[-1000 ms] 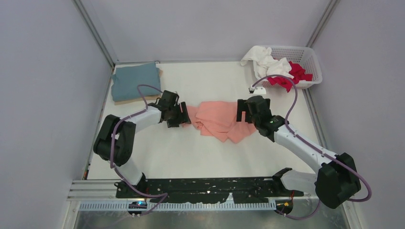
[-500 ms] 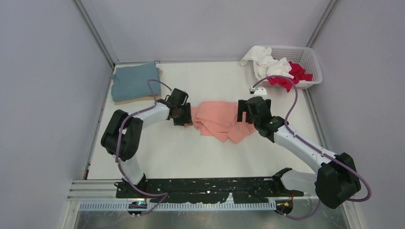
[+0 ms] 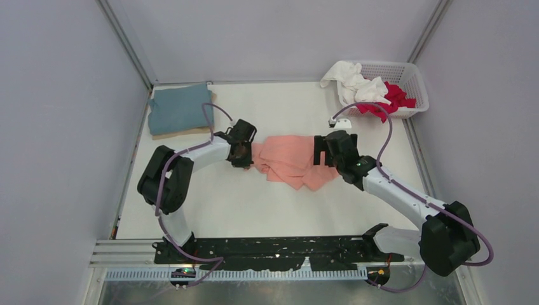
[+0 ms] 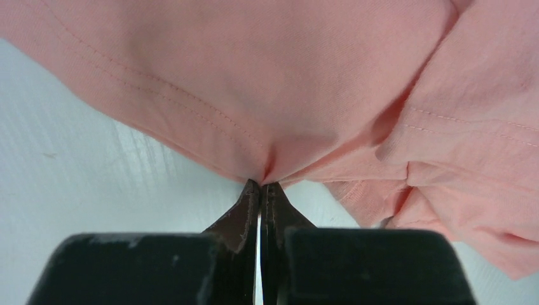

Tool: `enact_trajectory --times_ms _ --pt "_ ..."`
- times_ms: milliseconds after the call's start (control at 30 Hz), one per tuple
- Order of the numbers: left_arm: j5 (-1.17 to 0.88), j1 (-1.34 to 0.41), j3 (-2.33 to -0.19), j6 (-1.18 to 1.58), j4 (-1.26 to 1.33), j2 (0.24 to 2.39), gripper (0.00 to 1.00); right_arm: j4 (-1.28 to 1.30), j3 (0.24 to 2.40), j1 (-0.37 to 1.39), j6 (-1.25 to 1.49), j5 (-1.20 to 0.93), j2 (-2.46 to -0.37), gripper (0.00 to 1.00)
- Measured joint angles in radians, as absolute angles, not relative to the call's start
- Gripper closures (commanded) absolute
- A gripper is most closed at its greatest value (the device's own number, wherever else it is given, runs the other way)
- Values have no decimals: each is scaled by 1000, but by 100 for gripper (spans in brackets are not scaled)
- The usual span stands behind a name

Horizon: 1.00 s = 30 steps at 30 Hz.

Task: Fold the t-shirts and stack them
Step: Flatten out the tshirt

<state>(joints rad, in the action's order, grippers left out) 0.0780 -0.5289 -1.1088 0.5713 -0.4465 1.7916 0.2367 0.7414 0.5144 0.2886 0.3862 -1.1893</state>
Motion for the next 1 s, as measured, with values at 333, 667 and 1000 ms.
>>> enact_trajectory --times_ms 333,667,1000 --pt "143 -530 -978 575 -446 1569 100 270 735 826 240 429 -1270 3" --pt "148 -530 -945 578 -412 1495 100 478 889 916 414 561 -1533 1" --pt "150 -530 -944 576 -409 1495 100 624 919 921 550 699 -1576 11"
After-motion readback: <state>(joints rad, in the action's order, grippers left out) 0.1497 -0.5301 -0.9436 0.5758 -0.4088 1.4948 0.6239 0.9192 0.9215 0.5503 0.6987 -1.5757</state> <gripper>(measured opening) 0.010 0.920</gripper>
